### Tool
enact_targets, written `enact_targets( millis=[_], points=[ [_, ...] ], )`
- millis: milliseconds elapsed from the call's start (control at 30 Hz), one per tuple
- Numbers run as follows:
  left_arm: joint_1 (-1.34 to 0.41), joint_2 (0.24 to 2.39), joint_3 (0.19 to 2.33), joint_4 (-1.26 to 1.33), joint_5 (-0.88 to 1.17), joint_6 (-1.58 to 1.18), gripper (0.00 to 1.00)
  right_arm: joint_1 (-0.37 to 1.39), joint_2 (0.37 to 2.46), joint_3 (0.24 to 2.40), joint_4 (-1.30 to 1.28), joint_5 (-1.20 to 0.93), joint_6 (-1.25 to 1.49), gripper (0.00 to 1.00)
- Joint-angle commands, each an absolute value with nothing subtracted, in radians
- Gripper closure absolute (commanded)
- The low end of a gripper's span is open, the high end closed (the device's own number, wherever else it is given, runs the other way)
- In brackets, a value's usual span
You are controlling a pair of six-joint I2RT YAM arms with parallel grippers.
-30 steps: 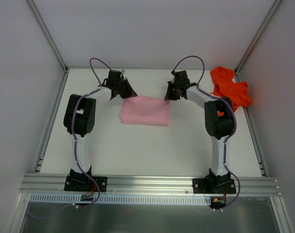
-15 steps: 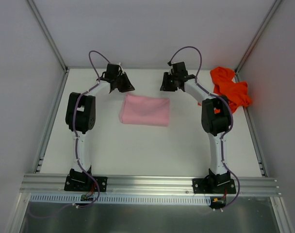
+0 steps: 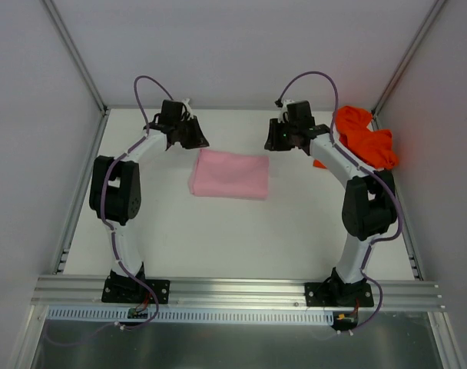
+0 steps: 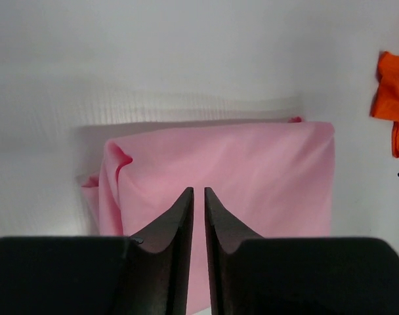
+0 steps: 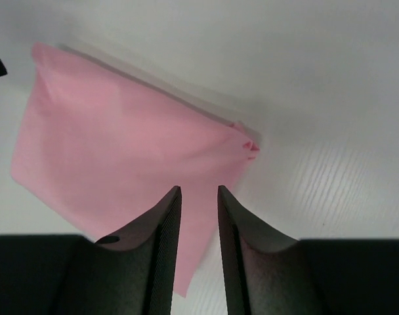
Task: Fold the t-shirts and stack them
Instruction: Smooth out wrinkles on the folded tshirt
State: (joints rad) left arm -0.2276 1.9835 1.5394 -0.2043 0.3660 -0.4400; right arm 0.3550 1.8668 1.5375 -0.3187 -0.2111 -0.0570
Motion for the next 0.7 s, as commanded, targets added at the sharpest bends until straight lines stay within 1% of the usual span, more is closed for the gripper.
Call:
enact_targets(
  millis=[0, 133, 433, 667],
  points=[
    [-0.221, 2.005, 1.485, -0.200, 0.376, -0.431, 0.89, 0.354, 1.881, 1.462, -0.338, -0.175, -0.052, 0.69],
    [-0.221, 2.051, 1.494, -0.190, 0.338, -0.433, 0.91, 0.354, 1.905, 1.453, -0.331, -0.189, -0.015, 0.70],
    [-0.196, 2.158, 1.595, -0.192, 0.344, -0.451, 0.91, 0.354, 1.980, 1.468, -0.330, -0.170, -0.003, 0.70],
    [-0.183, 2.206, 1.655, -0.186, 0.368, -0.475, 0.91, 0.353, 2.074, 1.558, -0.339, -0.160, 0.026, 0.70]
  ],
)
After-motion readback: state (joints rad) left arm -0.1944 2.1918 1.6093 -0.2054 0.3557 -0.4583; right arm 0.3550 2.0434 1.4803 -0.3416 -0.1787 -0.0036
